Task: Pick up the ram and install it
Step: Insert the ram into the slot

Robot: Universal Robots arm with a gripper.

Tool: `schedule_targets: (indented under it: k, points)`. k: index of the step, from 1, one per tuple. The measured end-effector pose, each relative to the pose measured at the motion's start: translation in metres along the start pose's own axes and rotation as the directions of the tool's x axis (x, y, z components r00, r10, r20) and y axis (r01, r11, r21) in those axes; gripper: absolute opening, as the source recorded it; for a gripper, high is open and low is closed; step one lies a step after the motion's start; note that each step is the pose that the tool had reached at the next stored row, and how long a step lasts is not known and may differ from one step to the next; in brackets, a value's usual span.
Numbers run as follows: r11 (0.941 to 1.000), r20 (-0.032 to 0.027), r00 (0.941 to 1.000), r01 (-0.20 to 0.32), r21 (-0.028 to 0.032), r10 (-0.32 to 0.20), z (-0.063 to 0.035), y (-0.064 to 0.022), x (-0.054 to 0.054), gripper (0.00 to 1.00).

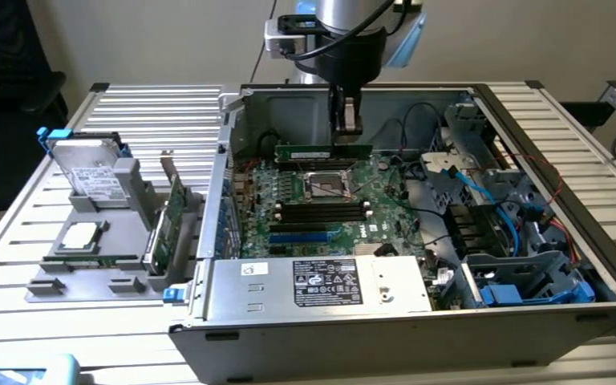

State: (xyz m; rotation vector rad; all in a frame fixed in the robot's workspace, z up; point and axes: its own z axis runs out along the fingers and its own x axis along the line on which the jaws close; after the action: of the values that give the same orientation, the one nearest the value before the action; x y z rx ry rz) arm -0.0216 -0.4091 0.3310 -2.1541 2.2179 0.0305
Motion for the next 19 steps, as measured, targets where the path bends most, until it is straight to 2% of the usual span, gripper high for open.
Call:
schedule_targets:
  k: [3,7,8,10,15,19]
  points:
    - [1.0000,-0.0023,1.0000,0.000,0.0002,0.000,0.0054,0.0001,-0.001,0.14]
    - [1.0000,-0.0112,0.9999,0.000,0.0004,0.000,0.0116,0.0003,-0.001,0.14]
    - [1.0000,-0.0146,0.9999,0.000,0.0004,0.000,0.0127,0.0003,-0.001,0.14]
    - [1.0000,-0.0274,0.9996,0.001,0.0005,-0.001,0.0137,0.0003,-0.001,0.14]
    - [1.0000,-0.0287,0.9996,0.001,0.0006,-0.001,0.0140,0.0003,-0.001,0.14]
    - [1.0000,-0.0309,0.9995,0.001,0.0006,-0.001,0.0187,0.0002,-0.003,0.14]
